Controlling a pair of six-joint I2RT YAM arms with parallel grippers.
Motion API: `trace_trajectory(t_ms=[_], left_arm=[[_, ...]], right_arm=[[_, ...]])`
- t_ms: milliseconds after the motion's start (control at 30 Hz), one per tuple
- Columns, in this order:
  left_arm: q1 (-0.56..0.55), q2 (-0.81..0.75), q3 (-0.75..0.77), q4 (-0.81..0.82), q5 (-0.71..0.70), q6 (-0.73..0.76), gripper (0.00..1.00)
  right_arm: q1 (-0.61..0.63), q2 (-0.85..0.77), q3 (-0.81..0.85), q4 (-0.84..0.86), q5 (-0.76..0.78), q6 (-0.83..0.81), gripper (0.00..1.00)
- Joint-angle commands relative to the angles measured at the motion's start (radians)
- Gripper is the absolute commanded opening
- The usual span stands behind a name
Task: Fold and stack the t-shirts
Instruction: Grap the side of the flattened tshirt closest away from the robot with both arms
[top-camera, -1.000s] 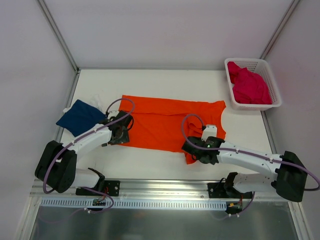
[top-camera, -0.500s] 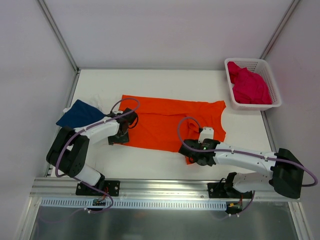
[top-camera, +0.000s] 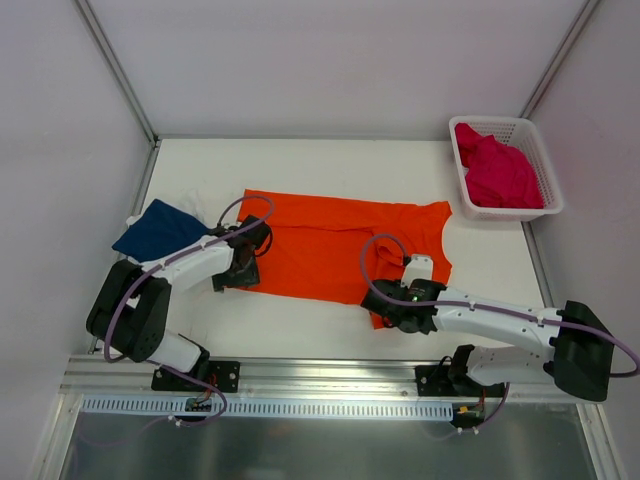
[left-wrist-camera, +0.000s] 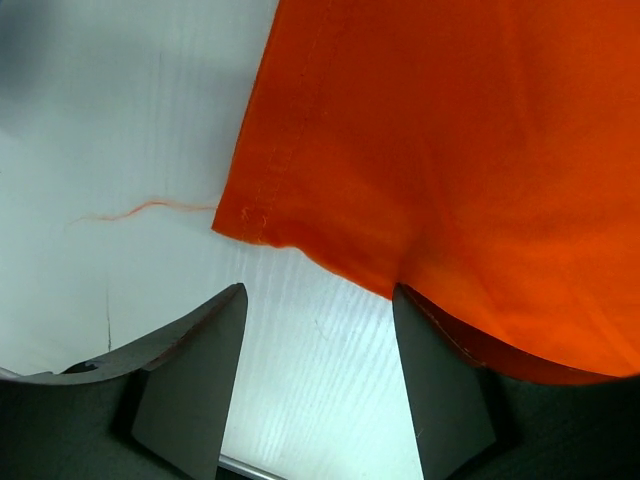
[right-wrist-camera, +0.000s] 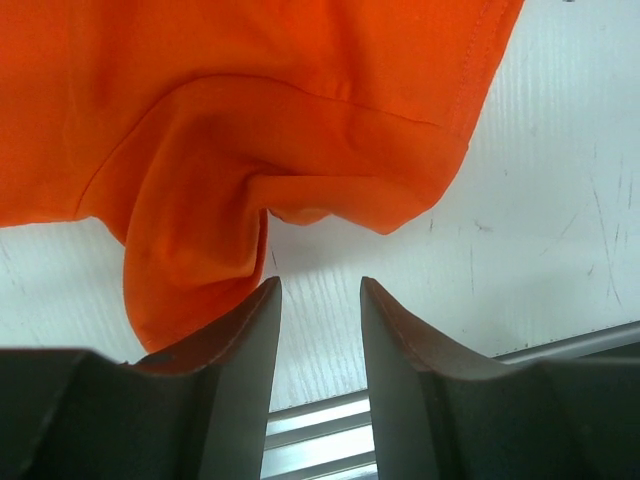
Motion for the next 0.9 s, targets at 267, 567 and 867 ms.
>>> trace_trajectory(t_ms=[267,567,867], left_arm=[[0.001,-0.453,0.005,0.072,-0.009,0.004,0.00],[0.001,-0.392,0.026,0.103,0.048,0.017,0.00],[0.001,-0.466,-0.031,0.139,0.054,0.038,0.00]], right_arm=[[-0.155,0.007,0.158,-0.002,0.207,-0.100,0.01],[-0.594,0.232,0.196,0.384,-0.187,-0.502,0.01],[-0.777,0.520,0.342,0.421,-0.304,-0.609,0.00]])
